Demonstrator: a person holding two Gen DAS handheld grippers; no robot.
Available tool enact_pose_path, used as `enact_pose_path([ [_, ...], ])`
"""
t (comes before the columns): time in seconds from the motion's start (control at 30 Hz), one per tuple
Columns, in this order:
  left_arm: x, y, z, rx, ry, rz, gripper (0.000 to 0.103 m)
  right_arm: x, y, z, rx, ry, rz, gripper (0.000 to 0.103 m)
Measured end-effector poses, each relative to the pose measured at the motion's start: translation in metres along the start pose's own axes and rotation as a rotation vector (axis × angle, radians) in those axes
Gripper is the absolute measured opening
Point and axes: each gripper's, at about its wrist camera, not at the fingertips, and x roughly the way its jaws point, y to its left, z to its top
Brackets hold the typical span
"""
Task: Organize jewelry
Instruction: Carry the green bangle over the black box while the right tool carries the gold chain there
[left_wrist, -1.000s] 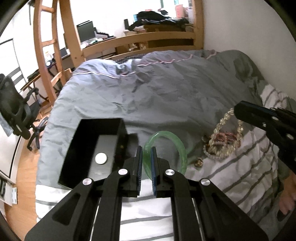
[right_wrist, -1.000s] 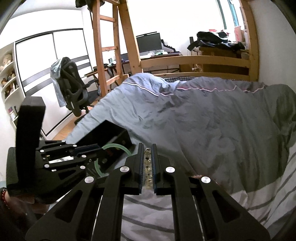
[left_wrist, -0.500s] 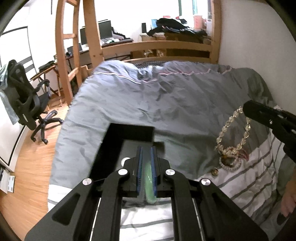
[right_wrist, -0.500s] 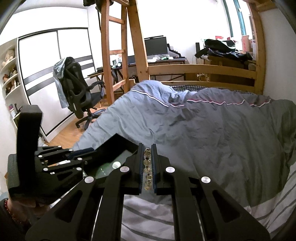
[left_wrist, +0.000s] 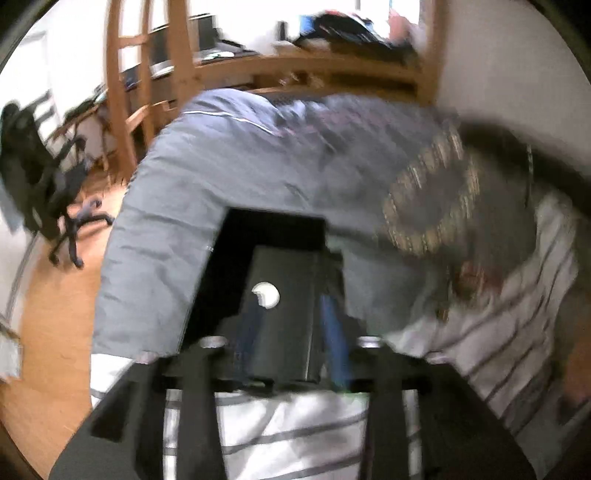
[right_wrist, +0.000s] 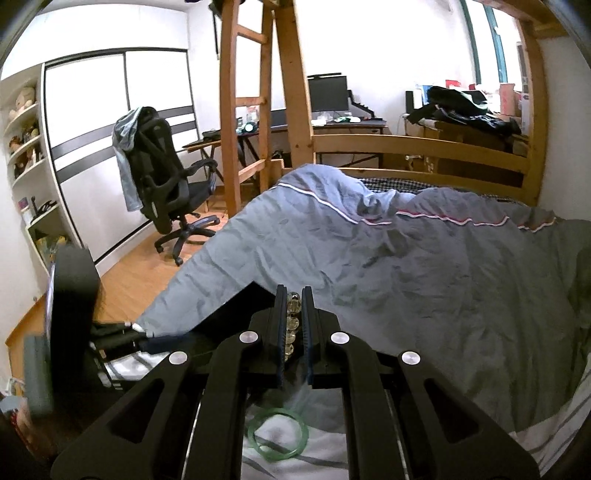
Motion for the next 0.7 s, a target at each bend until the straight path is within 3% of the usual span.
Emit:
enact_pose_path([
  [0.07,0.008,-0.024,-0.006,0.072,0.03,-0.023,0.054,-0.004,-0.007,-0.001,0.003,-0.004,-0.019,0.008],
  [0.23,0.036,-0.068,-0.022,0.114,0.138,-0.095,0.055,-0.015,-0.037,-0.005,0.042,-0.017,-0.055,0.009],
  [0.37,0.074,-0.094,-0.04,0.151,0.254,-0.042,0.054,-0.016,-0.054,-0.015,0.081,-0.011,-0.046,0.009],
  [0.43,0.094,-0.097,-0.044,0.159,0.304,-0.015,0.045,-0.016,-0.058,-0.022,0.089,-0.004,-0.042,0.009],
  [0.47,0.107,-0.096,-0.045,0.138,0.349,-0.021,0.035,-0.017,-0.06,-0.025,0.093,-0.001,-0.038,0.009],
  [0.5,0.114,-0.094,-0.045,0.118,0.371,-0.029,0.033,-0.017,-0.062,-0.028,0.095,0.003,-0.036,0.009],
  [0.53,0.118,-0.092,-0.045,0.103,0.377,-0.037,0.031,-0.017,-0.064,-0.031,0.096,0.006,-0.035,0.009],
  [0.63,0.109,-0.085,-0.037,0.063,0.357,-0.092,0.011,-0.019,-0.072,-0.035,0.107,0.008,-0.034,0.009],
  [0.7,0.098,-0.076,-0.032,0.037,0.331,-0.12,0.009,-0.021,-0.078,-0.036,0.117,0.005,-0.037,0.009],
])
